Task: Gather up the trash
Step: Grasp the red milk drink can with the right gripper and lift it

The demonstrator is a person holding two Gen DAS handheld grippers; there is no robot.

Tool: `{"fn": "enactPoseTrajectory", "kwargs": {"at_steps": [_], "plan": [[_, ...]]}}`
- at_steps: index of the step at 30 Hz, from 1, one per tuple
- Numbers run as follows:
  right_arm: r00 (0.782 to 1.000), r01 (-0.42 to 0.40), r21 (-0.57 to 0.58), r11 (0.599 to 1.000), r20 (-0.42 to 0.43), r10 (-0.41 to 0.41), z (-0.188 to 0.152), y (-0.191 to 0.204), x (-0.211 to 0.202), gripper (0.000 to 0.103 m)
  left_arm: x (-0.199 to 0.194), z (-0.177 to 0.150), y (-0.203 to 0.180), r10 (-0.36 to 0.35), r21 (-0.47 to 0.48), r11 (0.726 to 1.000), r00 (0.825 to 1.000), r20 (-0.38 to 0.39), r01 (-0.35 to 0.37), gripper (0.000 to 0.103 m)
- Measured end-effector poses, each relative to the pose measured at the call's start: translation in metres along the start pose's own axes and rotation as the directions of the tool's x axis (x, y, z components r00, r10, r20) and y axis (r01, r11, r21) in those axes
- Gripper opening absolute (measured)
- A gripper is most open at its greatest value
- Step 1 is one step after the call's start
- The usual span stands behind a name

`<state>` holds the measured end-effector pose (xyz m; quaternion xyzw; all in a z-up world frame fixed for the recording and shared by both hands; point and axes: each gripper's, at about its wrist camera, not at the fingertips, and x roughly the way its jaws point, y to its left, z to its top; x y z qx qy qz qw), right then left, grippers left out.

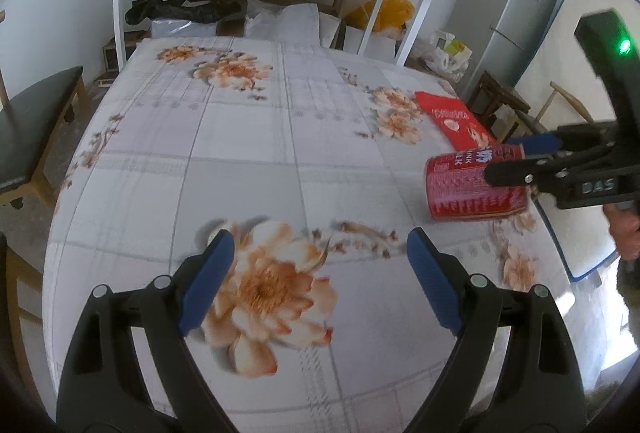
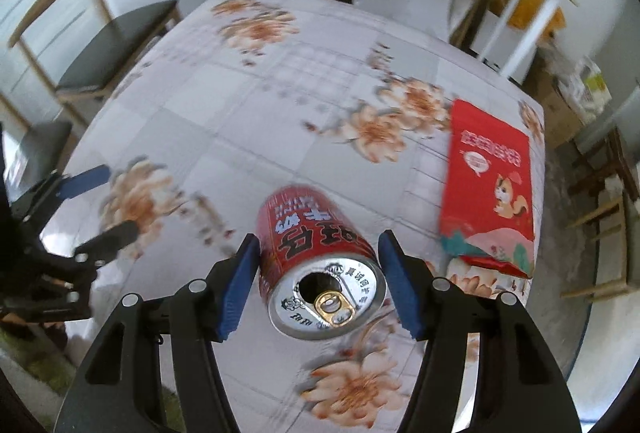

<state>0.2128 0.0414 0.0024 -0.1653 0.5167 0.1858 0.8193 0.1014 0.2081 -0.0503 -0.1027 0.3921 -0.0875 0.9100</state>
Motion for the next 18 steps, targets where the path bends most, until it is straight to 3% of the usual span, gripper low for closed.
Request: {"fn": "enactPoseTrajectory", "kwargs": {"at_steps": [8, 13, 18], "plan": [[0.998, -0.055, -0.076, 0.996, 0.012, 0.056, -0.001, 0.037, 0.0, 0.054, -0.007, -0.014, -0.002, -0.044, 0.015, 0.999, 0.999, -0.024, 0.044, 0.084], [0.997, -0.072, -0.069, 0.995, 0.036, 0.075, -0.003, 0.041, 0.002, 0.052, -0.008, -0.016, -0.011, -0.074, 0.041, 0.996, 0.997, -0.028, 0.075, 0.084], [0.979, -0.172, 0.022, 0.985, 0.113, 0.169, -0.017, 0.021, -0.015, 0.054, -0.01, -0.023, -0.025, -0.115, 0.098, 0.988, 0.993, -0.033, 0.118, 0.085]]}}
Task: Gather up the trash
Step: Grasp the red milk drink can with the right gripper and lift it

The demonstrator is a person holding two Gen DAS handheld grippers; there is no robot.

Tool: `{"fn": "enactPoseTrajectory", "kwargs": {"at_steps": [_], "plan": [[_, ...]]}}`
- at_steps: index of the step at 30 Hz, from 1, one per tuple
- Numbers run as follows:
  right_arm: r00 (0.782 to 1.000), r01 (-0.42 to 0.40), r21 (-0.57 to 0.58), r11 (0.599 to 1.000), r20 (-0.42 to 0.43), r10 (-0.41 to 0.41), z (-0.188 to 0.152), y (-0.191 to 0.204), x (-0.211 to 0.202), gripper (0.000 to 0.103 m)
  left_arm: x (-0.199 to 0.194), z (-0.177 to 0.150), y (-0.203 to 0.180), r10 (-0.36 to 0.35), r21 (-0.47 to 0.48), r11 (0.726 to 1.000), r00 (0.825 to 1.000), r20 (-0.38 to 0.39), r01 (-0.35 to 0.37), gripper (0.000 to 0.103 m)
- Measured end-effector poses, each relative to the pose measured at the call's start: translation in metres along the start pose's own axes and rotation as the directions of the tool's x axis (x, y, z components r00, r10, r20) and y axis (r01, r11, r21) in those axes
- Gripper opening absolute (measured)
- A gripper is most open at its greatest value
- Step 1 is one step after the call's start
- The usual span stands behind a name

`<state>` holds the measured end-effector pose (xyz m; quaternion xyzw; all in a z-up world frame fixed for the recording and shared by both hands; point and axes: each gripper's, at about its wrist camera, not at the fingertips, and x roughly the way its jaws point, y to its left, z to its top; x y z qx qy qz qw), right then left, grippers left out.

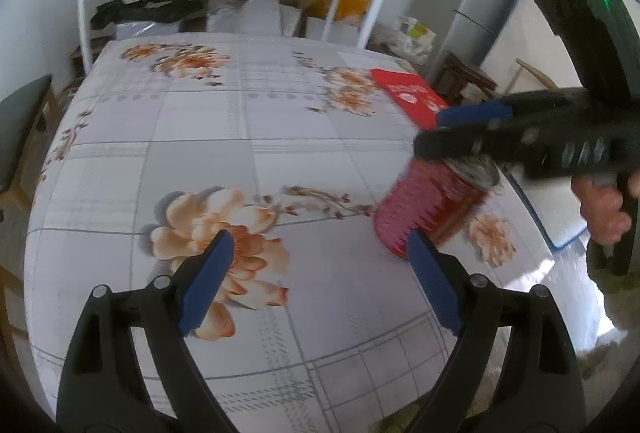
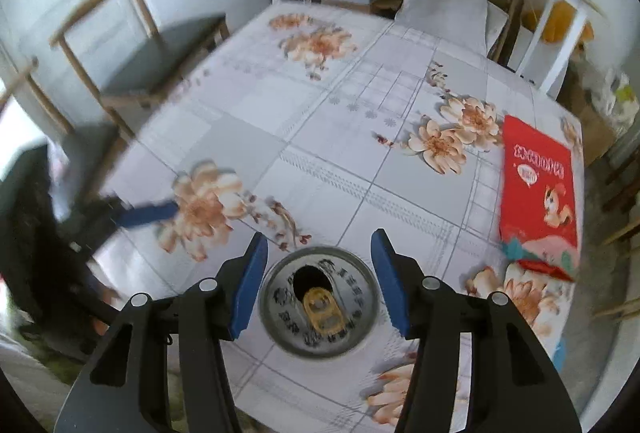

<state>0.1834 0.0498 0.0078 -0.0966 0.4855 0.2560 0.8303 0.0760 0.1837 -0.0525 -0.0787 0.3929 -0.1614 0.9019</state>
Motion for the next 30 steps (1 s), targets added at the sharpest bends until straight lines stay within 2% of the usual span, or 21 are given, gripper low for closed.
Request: {"fn": "enactPoseTrajectory", "kwargs": {"at_steps": [3, 6, 10, 12, 14, 18, 20, 22, 23, 26, 30], "plan": [[0.996, -0.033, 0.095, 0.995, 0.091, 0.024, -0.01, -0.025, -0.023, 0.063, 0.003, -0.003, -0.006, -0.039, 0.01, 0.999, 0.999, -0.018, 0.039, 0.086], [0.987, -0.011, 0.23, 0.973, 0.16, -0.027, -0.026, -0.067, -0.041, 0.07, 0.005, -0.004, -0.012, -0.076, 0.015, 0.997, 0.997, -0.021, 0.076, 0.087], [0.987, -0.029, 0.517, 0.855, 0.15, -0.058, -0.057, -0.141, -0.04, 0.07, 0.006, 0.001, -0.027, -0.107, 0.048, 0.993, 0.994, 0.018, 0.106, 0.087], [0.986, -0.032, 0.628, 0.778, 0.145, -0.077, -0.075, -0.175, -0.035, 0.07, 0.005, 0.005, -0.036, -0.114, 0.078, 0.991, 0.992, 0.046, 0.11, 0.088], [0.984, 0.009, 0.665, 0.747, 0.126, -0.124, -0.084, -0.196, -0.03, 0.07, 0.006, 0.011, -0.05, -0.119, 0.133, 0.985, 0.989, 0.086, 0.107, 0.089], [0.98, 0.059, 0.689, 0.723, 0.098, -0.173, -0.087, -0.227, -0.016, 0.07, 0.019, 0.021, -0.075, -0.064, 0.221, 0.975, 0.991, 0.12, 0.037, 0.089], [0.983, 0.027, 0.725, 0.688, 0.107, -0.151, -0.088, -0.243, -0.009, 0.07, 0.028, 0.024, -0.083, -0.039, 0.24, 0.971, 0.992, 0.121, 0.009, 0.089], [0.987, -0.039, 0.782, 0.622, 0.127, -0.098, -0.093, -0.26, -0.001, 0.07, 0.035, 0.024, -0.089, -0.026, 0.247, 0.969, 0.993, 0.119, -0.004, 0.089], [0.987, -0.088, 0.817, 0.57, 0.147, -0.058, -0.097, -0.27, 0.005, 0.07, 0.037, 0.025, -0.09, -0.021, 0.25, 0.968, 0.993, 0.119, -0.009, 0.089], [0.987, -0.124, 0.859, 0.496, 0.16, -0.029, -0.103, -0.281, 0.015, 0.07, 0.041, 0.023, -0.094, -0.008, 0.265, 0.964, 0.993, 0.118, -0.023, 0.089], [0.988, -0.102, 0.877, 0.47, 0.146, -0.058, -0.102, -0.291, 0.021, 0.067, 0.044, 0.022, -0.095, 0.011, 0.276, 0.96, 0.993, 0.117, -0.044, 0.086]]}}
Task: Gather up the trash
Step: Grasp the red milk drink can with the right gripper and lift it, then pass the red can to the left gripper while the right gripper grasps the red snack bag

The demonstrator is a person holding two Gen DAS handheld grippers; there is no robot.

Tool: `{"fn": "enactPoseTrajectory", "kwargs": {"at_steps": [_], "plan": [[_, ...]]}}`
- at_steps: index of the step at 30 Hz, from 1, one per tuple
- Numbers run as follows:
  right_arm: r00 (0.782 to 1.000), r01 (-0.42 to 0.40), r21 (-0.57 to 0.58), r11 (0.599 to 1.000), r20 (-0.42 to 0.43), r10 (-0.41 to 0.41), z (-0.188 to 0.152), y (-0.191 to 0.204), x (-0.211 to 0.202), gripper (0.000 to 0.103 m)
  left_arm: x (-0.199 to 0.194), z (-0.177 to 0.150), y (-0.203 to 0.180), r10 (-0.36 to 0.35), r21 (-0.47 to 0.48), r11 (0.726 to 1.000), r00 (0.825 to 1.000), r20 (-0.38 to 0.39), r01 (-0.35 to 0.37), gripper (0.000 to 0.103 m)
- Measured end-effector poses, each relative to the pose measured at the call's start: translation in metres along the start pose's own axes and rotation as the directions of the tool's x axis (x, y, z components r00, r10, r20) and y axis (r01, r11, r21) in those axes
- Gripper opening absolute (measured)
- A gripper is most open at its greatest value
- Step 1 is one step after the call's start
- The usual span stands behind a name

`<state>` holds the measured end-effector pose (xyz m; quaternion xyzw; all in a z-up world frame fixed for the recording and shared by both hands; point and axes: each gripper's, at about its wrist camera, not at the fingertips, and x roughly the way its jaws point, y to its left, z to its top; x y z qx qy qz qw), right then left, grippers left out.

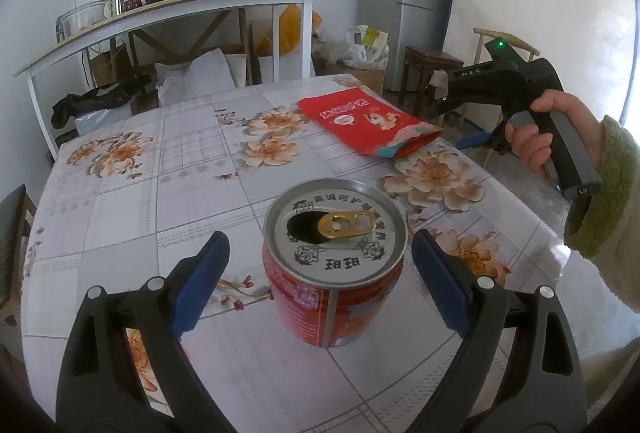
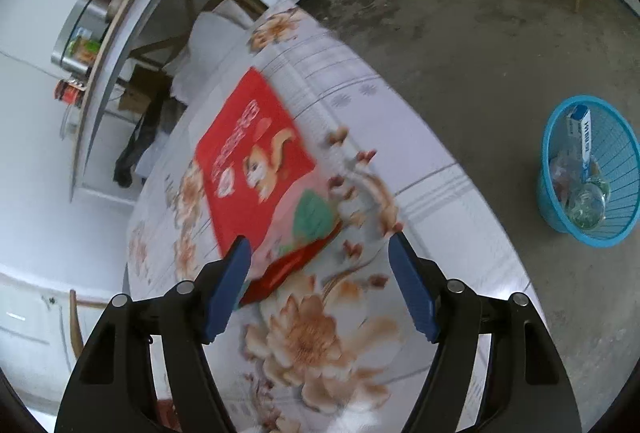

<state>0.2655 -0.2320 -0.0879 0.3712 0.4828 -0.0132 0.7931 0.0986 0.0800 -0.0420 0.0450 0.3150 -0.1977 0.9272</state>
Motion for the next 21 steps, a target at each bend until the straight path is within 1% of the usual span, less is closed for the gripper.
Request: {"fn": "enactPoseTrajectory", "kwargs": {"at_steps": [4, 7, 8, 9, 10, 12, 14, 18, 21], "plan": [[1.0, 0.01, 0.006, 1.0, 0.011, -0.01, 0.01, -0.001, 0.009, 0.06, 0.003, 0.0, 0.001, 0.003, 0.0, 1.0, 1.0, -0.01, -0.003, 0.078], [0.999, 0.033, -0.037, 0.999, 0.016, -0.033, 0.013, 0.005, 0.011, 0.049, 0.005, 0.001, 0.002, -0.001, -0.005, 1.0, 1.0, -0.015, 0.001, 0.074], [0.999, 0.052, -0.063, 0.997, 0.019, -0.051, 0.012, 0.009, 0.012, 0.044, 0.005, 0.001, 0.002, -0.001, -0.005, 1.0, 1.0, -0.014, 0.001, 0.072], [0.998, 0.064, -0.082, 0.995, 0.02, -0.062, 0.011, 0.012, 0.013, 0.037, 0.005, 0.001, 0.002, 0.001, -0.003, 1.0, 1.0, -0.013, -0.001, 0.07], [0.997, 0.075, -0.104, 0.992, 0.018, -0.074, 0.01, 0.015, 0.014, 0.033, 0.005, 0.001, 0.001, 0.002, 0.0, 1.0, 1.0, -0.012, -0.002, 0.067], [0.996, 0.088, -0.131, 0.987, 0.017, -0.086, 0.007, 0.017, 0.013, 0.019, 0.007, 0.001, 0.0, 0.006, 0.004, 1.0, 1.0, -0.015, -0.005, 0.063], [0.997, 0.081, -0.149, 0.985, 0.013, -0.08, 0.004, 0.018, 0.011, 0.012, 0.008, 0.0, 0.001, 0.016, 0.002, 1.0, 1.0, -0.016, -0.016, 0.062], [0.998, 0.065, -0.187, 0.98, 0.003, -0.065, -0.004, 0.02, 0.0, 0.004, 0.007, 0.001, 0.002, 0.016, -0.013, 1.0, 1.0, -0.012, -0.017, 0.062], [0.998, 0.058, -0.232, 0.971, -0.018, -0.064, -0.015, 0.022, -0.01, 0.004, 0.006, 0.0, 0.004, 0.019, -0.029, 0.999, 1.0, -0.007, -0.019, 0.062]]}}
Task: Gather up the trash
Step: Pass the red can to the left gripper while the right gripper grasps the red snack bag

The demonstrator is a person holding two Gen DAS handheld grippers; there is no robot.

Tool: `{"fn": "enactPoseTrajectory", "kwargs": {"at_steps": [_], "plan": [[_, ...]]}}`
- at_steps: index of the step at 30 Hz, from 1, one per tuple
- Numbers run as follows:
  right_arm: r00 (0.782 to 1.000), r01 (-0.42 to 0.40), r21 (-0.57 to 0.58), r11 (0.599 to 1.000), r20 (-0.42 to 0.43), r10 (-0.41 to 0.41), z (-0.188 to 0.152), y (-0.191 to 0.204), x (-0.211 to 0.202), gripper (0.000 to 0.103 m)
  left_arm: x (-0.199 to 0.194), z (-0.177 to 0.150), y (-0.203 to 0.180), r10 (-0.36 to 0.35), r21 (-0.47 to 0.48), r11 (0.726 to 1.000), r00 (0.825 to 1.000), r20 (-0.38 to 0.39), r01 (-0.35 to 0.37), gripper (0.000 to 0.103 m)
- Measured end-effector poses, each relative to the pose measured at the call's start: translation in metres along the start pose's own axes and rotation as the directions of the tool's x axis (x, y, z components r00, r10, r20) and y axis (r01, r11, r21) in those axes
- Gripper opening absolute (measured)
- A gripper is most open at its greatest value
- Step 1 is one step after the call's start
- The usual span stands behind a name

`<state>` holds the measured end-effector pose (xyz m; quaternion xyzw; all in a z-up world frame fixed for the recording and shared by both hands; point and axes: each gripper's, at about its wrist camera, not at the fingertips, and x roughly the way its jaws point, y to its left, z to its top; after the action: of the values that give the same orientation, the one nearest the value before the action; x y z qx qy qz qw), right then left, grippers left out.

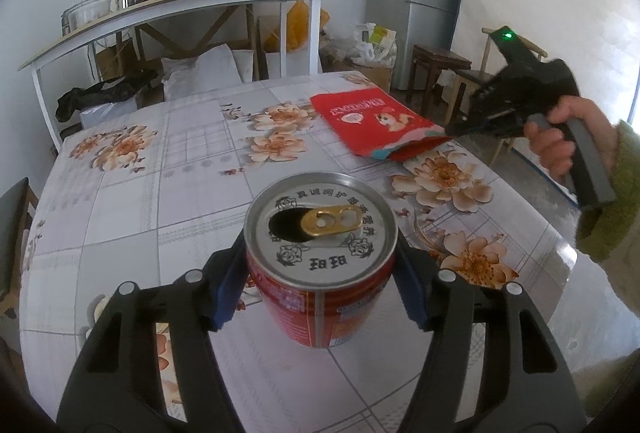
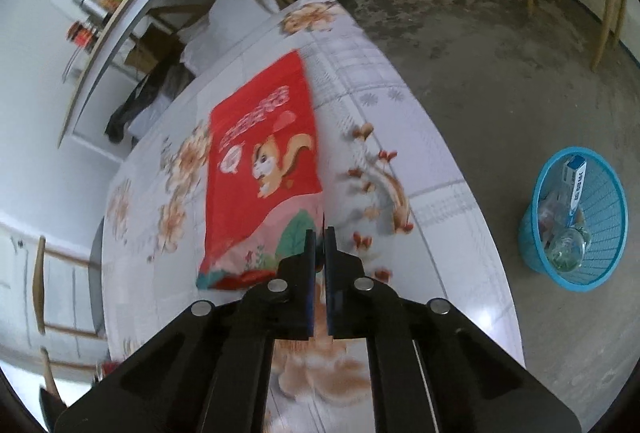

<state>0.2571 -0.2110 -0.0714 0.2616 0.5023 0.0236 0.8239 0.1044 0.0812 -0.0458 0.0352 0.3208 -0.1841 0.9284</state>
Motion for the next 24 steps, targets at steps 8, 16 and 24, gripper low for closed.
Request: {"fn": "enactPoseTrajectory", "kwargs": {"at_steps": [8, 16, 24], "plan": [[0.998, -0.016, -0.139, 0.99, -0.064, 0.007, -0.036, 0.009, -0.023, 0.004, -0.007, -0.002, 0.006, 0.001, -0.038, 0.999, 1.0, -0.001, -0.001, 0.062], [0.98, -0.028, -0.341, 0.94, -0.196, -0.042, -0.093, 0.03, -0.03, 0.004, -0.011, -0.005, 0.01, 0.004, -0.067, 0.998, 1.0, -0.004, -0.004, 0.062], [0.967, -0.089, -0.411, 0.907, -0.255, -0.021, -0.133, 0.046, -0.032, 0.004, -0.013, -0.008, 0.002, 0.034, -0.027, 0.999, 0.999, -0.011, -0.034, 0.062]]}}
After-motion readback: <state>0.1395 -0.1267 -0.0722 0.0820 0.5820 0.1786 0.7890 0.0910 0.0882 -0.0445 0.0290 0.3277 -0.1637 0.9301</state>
